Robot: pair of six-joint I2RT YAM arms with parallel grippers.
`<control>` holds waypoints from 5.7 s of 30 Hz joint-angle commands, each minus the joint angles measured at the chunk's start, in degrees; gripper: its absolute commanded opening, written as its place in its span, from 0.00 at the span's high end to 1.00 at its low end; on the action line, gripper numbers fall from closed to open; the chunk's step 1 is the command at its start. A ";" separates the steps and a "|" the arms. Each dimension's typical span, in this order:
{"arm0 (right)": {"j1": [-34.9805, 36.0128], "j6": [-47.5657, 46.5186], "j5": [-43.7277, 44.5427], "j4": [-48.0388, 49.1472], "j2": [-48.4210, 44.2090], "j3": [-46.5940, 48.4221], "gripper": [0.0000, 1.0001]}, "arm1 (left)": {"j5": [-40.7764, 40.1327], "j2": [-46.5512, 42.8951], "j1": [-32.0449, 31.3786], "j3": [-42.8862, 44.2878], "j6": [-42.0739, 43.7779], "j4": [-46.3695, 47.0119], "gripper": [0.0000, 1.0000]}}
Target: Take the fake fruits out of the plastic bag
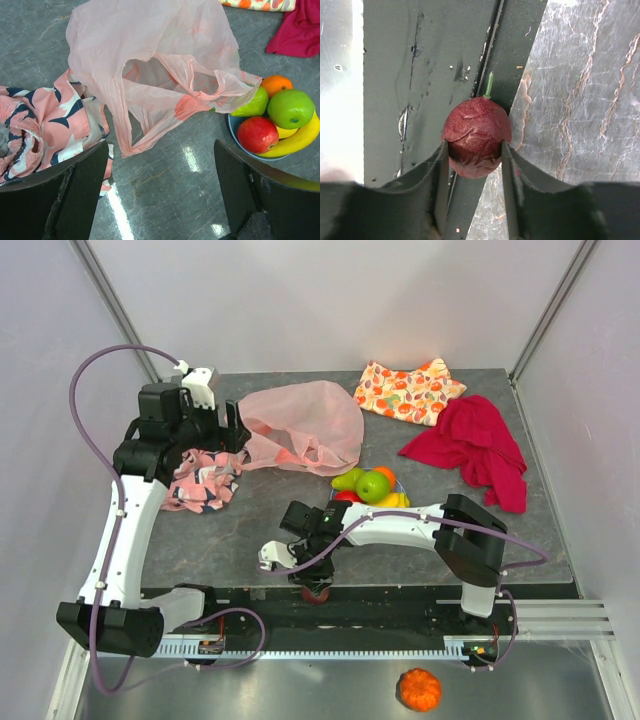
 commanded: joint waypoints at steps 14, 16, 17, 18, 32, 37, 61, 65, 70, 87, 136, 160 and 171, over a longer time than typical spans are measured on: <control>-6.90 -12.70 14.14 -18.62 -14.13 9.43 0.93 | 5.46 6.40 0.35 4.35 -1.77 1.33 0.07; -7.95 -13.76 18.01 -20.04 -16.51 9.35 0.93 | 5.55 7.37 0.35 5.14 -1.77 1.07 0.07; -8.39 -14.63 21.43 -20.65 -17.31 9.00 0.93 | 5.72 7.63 0.35 5.32 -1.68 1.07 0.07; -9.70 -15.17 23.03 -20.66 -18.01 8.03 0.93 | 5.64 7.90 0.35 5.49 -1.51 0.98 0.07; -14.38 -16.49 20.86 -12.68 -21.80 1.27 0.53 | 5.02 10.10 0.35 5.32 -0.19 0.71 0.07; -12.88 -17.11 13.55 -3.54 -17.68 0.47 0.34 | 4.76 9.83 0.35 5.32 0.08 0.63 0.07; -3.83 -7.43 7.74 -4.05 -3.50 3.81 0.33 | 5.28 5.09 2.37 1.99 0.16 -0.08 0.07; -3.91 -8.49 10.82 -4.75 -3.16 1.79 0.33 | 5.72 4.91 2.73 1.37 -0.01 0.27 0.07; -4.00 -10.15 16.71 -3.70 -2.11 0.12 0.33 | 6.07 4.91 3.17 1.63 -0.10 0.19 0.07; -4.00 -14.55 24.53 -7.91 -7.47 -3.23 0.36 | 7.66 6.14 3.43 1.54 -0.63 0.71 0.07; -5.76 -18.42 57.32 -8.09 -13.97 -9.46 0.46 | 11.17 10.10 3.43 3.56 -2.82 2.38 0.08; -5.67 -20.18 57.94 -8.96 -16.26 -7.89 0.14 | 11.96 10.10 3.43 3.74 -3.00 2.38 0.08; -5.50 -22.64 50.03 -18.88 -21.96 0.63 0.02 | 10.91 12.65 3.43 7.51 -3.09 1.42 0.07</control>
